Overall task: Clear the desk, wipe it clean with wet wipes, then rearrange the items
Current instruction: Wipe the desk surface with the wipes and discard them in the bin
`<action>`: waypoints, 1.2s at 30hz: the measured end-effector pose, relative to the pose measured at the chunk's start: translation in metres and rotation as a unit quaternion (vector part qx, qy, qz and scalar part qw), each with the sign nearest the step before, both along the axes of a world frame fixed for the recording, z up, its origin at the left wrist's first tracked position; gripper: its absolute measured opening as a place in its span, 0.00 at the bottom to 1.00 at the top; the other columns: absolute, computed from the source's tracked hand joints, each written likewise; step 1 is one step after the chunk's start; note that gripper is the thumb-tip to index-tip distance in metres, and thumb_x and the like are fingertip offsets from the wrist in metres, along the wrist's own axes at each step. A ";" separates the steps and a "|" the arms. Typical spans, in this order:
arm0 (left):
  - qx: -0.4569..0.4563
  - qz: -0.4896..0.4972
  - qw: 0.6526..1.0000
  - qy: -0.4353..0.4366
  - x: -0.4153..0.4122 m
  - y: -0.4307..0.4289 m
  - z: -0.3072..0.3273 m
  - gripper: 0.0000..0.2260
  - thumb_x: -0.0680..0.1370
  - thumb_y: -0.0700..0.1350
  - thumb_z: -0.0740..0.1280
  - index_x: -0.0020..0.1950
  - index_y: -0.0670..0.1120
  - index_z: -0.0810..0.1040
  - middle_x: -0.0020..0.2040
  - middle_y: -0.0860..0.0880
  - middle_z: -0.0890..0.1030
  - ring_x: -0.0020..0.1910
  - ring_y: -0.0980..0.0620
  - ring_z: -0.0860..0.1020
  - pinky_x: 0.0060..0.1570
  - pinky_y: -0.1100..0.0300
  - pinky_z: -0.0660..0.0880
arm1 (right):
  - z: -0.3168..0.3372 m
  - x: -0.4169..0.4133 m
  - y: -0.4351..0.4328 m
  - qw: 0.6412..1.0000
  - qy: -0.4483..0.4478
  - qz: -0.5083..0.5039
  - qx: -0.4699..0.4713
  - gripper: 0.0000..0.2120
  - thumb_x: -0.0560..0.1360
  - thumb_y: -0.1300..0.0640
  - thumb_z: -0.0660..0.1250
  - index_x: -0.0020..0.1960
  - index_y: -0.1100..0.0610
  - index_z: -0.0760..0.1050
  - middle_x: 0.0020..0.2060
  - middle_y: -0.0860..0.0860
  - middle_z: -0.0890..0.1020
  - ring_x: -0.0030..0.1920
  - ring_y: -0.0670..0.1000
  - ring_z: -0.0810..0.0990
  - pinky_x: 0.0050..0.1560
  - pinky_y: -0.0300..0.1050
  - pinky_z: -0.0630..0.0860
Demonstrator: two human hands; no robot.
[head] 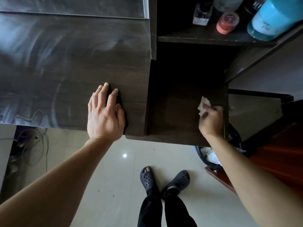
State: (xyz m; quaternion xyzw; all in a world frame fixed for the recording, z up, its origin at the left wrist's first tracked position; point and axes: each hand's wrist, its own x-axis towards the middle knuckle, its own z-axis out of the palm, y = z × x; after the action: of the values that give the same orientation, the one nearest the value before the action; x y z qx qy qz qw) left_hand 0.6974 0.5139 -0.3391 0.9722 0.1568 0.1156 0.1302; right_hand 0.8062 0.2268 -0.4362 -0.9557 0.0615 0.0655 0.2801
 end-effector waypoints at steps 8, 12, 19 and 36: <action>0.006 -0.002 1.000 0.002 -0.001 0.002 -0.002 0.19 0.78 0.44 0.57 0.66 0.39 0.72 0.70 0.37 0.68 0.71 0.38 0.64 0.69 0.42 0.61 | -0.010 -0.076 0.115 0.946 -0.002 0.321 -0.042 0.26 0.69 0.66 0.63 0.67 0.62 0.70 0.52 0.61 0.74 0.52 0.63 0.71 0.53 0.56 0.72; 0.005 -0.003 1.000 0.006 0.000 0.002 -0.002 0.19 0.78 0.44 0.57 0.66 0.39 0.72 0.70 0.37 0.68 0.71 0.38 0.64 0.69 0.41 0.61 | -0.004 -0.112 0.087 0.926 0.057 0.374 0.006 0.14 0.74 0.64 0.60 0.59 0.56 0.75 0.48 0.54 0.75 0.48 0.55 0.73 0.46 0.49 0.73; 0.000 -0.003 1.000 0.006 0.001 0.003 0.000 0.19 0.78 0.45 0.56 0.66 0.39 0.72 0.70 0.37 0.68 0.71 0.37 0.63 0.70 0.42 0.60 | 0.006 -0.093 0.015 0.934 0.222 0.044 0.275 0.18 0.71 0.73 0.59 0.43 0.58 0.84 0.35 0.52 0.79 0.35 0.49 0.76 0.41 0.40 0.71; 0.006 -0.004 1.000 0.002 0.001 -0.002 0.002 0.20 0.77 0.44 0.56 0.66 0.39 0.71 0.71 0.37 0.67 0.71 0.37 0.63 0.69 0.42 0.60 | 0.000 -0.119 -0.052 0.978 -0.041 0.192 0.065 0.10 0.72 0.67 0.67 0.51 0.58 0.80 0.48 0.54 0.76 0.41 0.50 0.78 0.40 0.37 0.73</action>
State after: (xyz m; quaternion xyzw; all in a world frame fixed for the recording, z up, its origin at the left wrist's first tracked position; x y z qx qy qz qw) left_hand 0.6983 0.5117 -0.3373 0.9738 0.1528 0.1143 0.1240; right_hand 0.6877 0.1745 -0.4363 -0.9313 -0.1392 0.0828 0.3263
